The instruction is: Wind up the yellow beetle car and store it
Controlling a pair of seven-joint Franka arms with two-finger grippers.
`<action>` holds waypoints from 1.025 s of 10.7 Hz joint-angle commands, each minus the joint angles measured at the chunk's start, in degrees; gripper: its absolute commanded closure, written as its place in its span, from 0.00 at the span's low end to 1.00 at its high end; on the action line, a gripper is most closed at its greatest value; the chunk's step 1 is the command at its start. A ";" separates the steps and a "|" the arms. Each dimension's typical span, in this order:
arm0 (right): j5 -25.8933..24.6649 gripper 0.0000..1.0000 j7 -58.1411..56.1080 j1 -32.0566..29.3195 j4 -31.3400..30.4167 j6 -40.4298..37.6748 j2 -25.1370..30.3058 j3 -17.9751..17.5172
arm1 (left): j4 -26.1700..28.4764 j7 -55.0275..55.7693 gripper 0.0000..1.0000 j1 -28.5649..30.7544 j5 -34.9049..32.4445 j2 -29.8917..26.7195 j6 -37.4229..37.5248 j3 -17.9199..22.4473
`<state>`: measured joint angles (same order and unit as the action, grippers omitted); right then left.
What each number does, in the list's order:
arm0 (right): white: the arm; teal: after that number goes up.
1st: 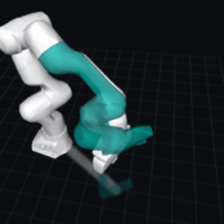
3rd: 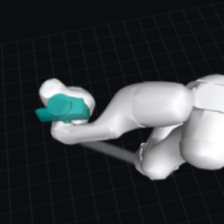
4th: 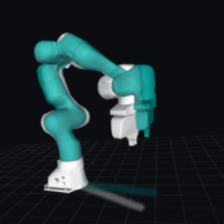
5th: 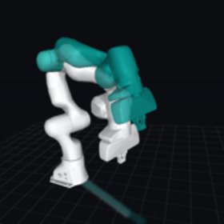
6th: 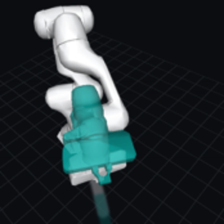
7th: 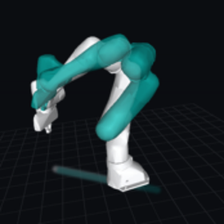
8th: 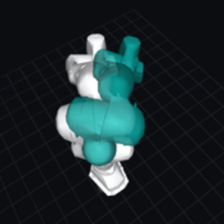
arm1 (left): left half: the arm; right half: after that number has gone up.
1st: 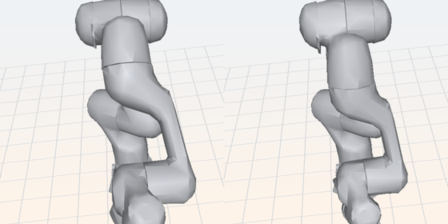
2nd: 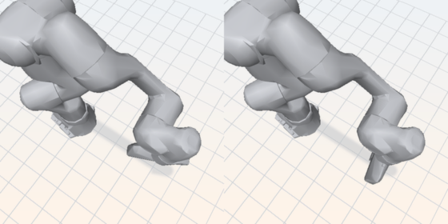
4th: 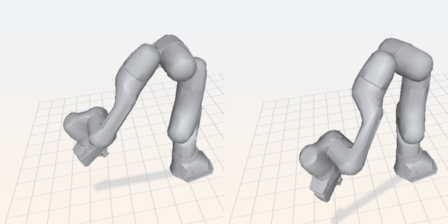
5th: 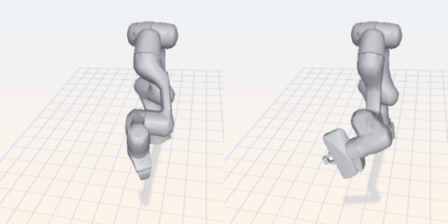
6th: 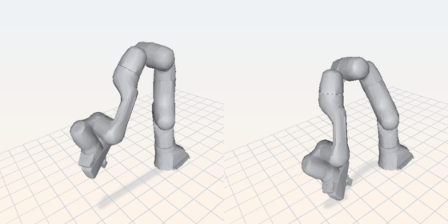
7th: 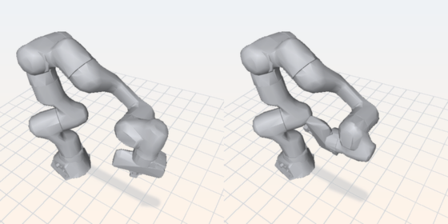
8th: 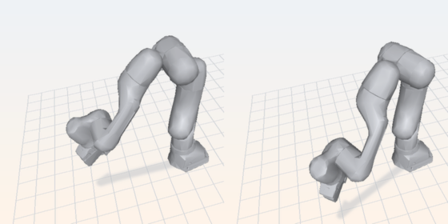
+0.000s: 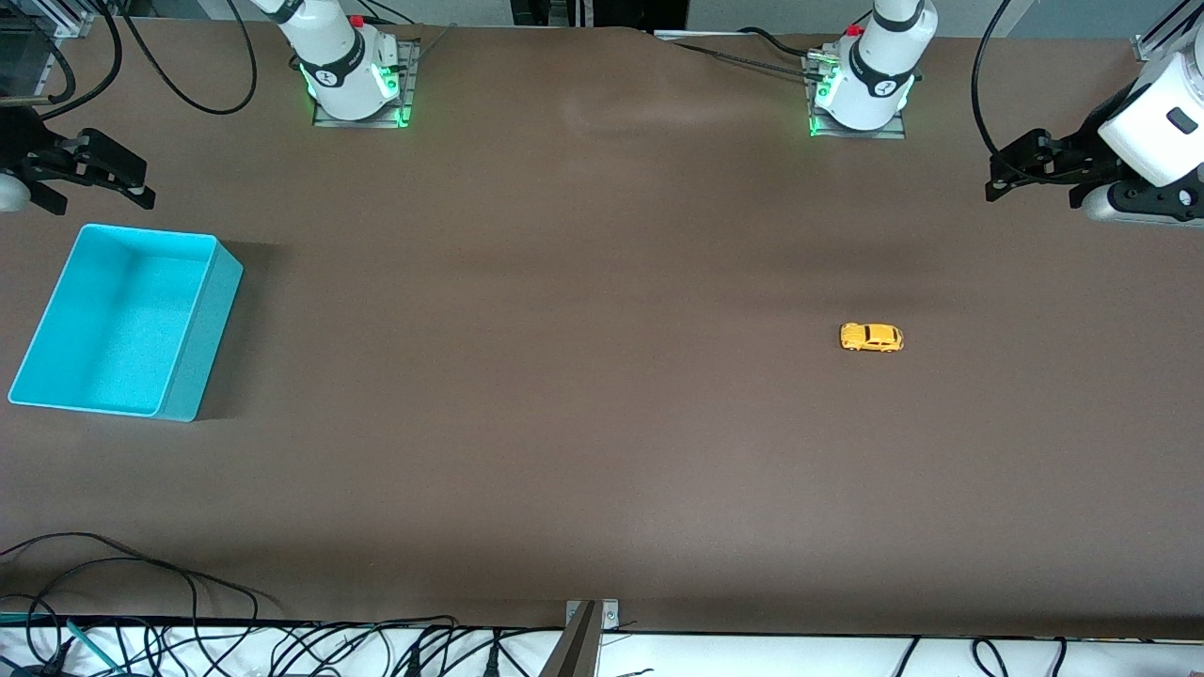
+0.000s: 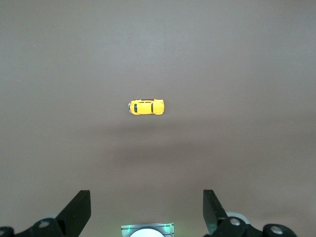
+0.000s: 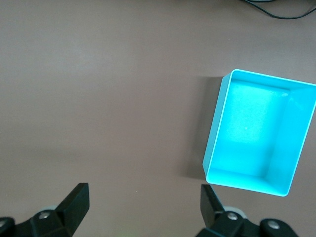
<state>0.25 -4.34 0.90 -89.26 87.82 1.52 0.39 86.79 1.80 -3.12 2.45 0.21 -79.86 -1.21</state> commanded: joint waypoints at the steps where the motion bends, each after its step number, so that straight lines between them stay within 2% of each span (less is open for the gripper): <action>1: 0.98 0.00 1.44 0.16 1.02 -1.69 0.15 0.22 | -2.33 0.83 0.00 -0.21 0.02 1.11 1.63 -0.02; 11: 0.98 0.00 0.48 0.07 1.01 -1.69 0.06 0.49 | -2.24 0.57 0.00 -0.30 0.02 1.11 1.63 -0.02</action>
<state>0.25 -4.13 0.90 -89.25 87.37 1.52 0.44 86.75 1.81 -3.24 2.45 0.31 -79.80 -1.22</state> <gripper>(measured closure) 0.000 0.000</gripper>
